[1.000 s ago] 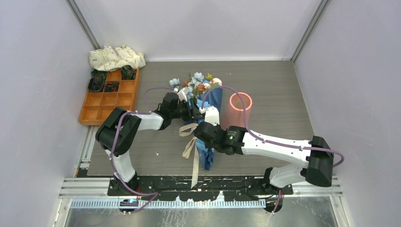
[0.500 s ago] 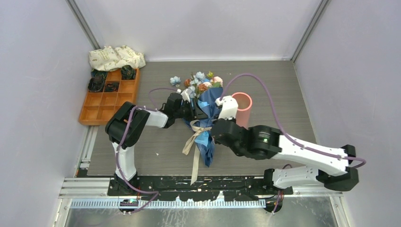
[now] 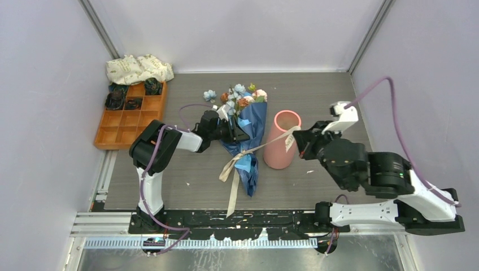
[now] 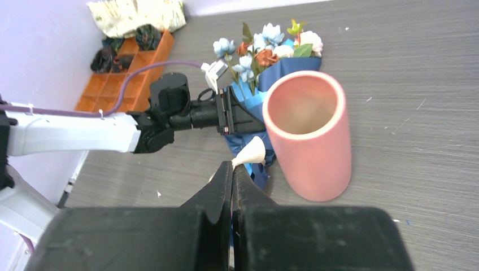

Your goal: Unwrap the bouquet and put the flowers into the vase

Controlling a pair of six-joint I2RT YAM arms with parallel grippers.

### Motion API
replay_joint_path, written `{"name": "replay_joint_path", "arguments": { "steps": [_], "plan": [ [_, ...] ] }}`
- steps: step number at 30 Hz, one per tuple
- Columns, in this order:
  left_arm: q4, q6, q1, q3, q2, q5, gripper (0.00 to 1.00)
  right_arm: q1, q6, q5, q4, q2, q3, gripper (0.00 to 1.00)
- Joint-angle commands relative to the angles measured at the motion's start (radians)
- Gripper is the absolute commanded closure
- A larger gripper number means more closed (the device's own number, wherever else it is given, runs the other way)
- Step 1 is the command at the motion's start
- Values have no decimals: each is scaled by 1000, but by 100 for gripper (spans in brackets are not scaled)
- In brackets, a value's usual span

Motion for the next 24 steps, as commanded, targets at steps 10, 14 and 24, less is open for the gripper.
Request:
{"name": "replay_joint_path", "arguments": {
  "steps": [10, 14, 24],
  "plan": [
    [-248, 78, 7, -2, 108, -180, 53, 4, -164, 145, -18, -50, 235, 99],
    [-302, 88, 27, -9, 76, -209, 53, 5, -240, 128, 42, -29, 275, 99],
    [-420, 113, 101, -64, -186, -170, 55, 4, -218, 85, 27, 14, 263, 99]
  ]
}}
